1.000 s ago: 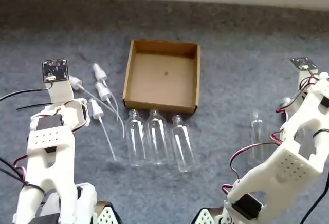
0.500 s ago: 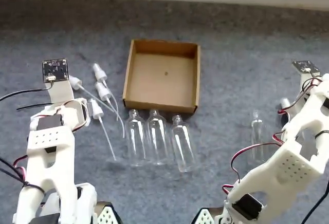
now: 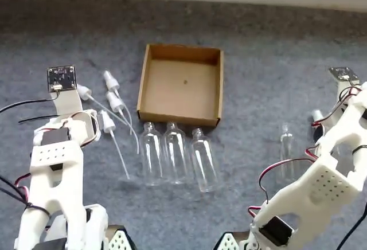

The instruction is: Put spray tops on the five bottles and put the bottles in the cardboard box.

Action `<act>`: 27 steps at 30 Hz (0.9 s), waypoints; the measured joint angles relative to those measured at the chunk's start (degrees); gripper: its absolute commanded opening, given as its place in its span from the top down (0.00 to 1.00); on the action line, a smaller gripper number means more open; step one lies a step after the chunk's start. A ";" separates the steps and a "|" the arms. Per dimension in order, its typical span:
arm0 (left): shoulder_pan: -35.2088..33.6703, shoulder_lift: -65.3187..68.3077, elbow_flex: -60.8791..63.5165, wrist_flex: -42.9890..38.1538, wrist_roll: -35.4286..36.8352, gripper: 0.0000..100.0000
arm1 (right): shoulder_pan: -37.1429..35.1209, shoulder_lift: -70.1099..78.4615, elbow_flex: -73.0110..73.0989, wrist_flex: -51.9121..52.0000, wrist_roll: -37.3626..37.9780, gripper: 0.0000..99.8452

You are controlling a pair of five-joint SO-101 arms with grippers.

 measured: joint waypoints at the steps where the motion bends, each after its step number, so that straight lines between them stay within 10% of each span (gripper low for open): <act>1: 0.00 0.00 0.00 0.00 0.00 0.80 | 0.26 0.09 -0.09 -0.09 0.00 0.99; 27: 0.00 0.00 0.00 0.00 0.00 0.80 | 0.44 1.32 -16.44 11.60 -8.70 0.99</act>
